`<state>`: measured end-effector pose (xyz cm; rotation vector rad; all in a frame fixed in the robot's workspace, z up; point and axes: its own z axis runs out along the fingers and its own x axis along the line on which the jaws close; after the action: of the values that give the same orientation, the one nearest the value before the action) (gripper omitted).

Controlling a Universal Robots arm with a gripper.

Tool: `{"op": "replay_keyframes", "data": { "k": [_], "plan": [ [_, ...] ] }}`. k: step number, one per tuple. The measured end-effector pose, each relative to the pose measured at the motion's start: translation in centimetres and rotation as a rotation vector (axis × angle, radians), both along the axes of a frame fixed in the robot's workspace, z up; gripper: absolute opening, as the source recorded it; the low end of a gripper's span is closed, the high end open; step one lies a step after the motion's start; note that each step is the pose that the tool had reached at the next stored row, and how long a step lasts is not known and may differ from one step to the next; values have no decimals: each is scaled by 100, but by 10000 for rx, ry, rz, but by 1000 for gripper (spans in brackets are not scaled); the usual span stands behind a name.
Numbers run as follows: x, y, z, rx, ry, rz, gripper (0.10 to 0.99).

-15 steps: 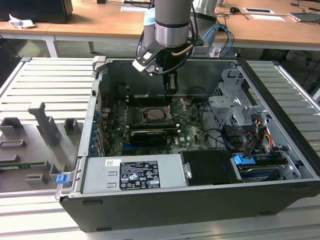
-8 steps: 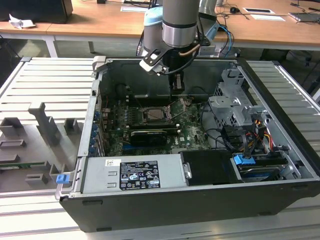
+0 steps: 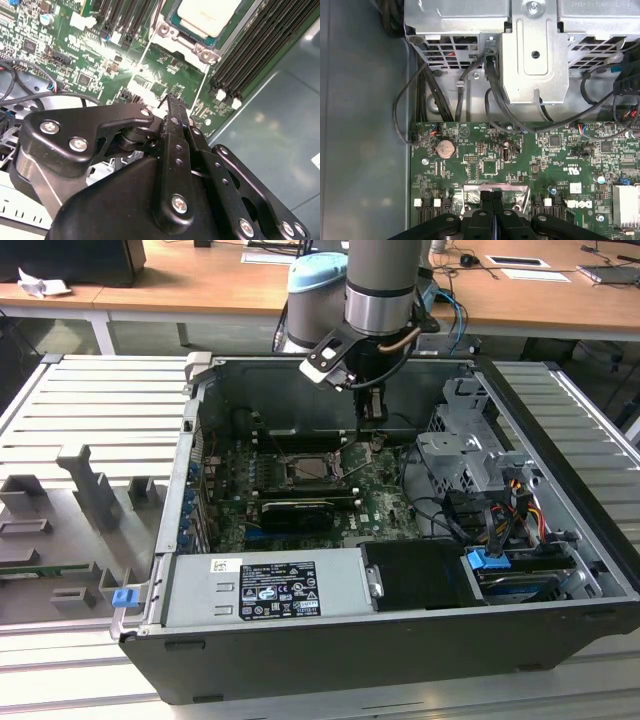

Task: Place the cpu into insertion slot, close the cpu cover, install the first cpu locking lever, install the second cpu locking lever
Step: 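Close the cpu cover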

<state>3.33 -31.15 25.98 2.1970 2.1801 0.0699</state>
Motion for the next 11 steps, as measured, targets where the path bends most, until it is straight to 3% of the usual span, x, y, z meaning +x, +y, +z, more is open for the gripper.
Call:
{"op": "replay_keyframes", "data": {
  "k": [11],
  "plan": [
    [175,0,0,-1,4,1,106]
  ]
}}
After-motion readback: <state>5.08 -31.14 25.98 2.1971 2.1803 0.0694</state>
